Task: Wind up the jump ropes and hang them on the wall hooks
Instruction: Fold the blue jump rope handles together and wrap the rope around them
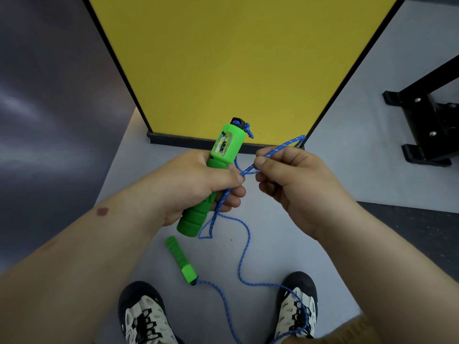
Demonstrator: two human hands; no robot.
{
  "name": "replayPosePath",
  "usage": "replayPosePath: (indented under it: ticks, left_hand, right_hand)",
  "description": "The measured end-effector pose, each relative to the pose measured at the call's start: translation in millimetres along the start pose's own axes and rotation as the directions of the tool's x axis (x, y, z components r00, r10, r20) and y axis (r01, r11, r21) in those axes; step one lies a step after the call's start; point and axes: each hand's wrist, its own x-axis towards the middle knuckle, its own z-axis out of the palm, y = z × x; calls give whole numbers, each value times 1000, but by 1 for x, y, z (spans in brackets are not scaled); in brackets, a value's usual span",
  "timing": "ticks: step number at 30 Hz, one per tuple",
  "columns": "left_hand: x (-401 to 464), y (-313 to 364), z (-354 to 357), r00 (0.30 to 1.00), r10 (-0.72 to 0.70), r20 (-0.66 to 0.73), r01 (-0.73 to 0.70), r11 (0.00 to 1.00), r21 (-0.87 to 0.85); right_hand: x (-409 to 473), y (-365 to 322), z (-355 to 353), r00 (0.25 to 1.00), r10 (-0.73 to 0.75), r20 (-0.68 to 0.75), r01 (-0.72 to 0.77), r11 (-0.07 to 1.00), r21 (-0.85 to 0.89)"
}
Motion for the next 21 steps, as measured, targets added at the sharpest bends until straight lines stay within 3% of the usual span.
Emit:
replayPosePath:
  ticks: [8,12,21]
  left_hand:
    - [1,-1,0,1000,-6,-6,7,1000,2]
    - [0,-1,0,1000,-5,-9,5,1000,6]
    - [-1,0,1,1000,7,-22,-7,1000,8]
  right_hand:
    - [5,-6,-10,983,-23,-181,40,995,90]
    - [3,-5,-5,993,28,-113,-13,991,132]
    - [-3,1,2,997,46,65,-44,999,-30]
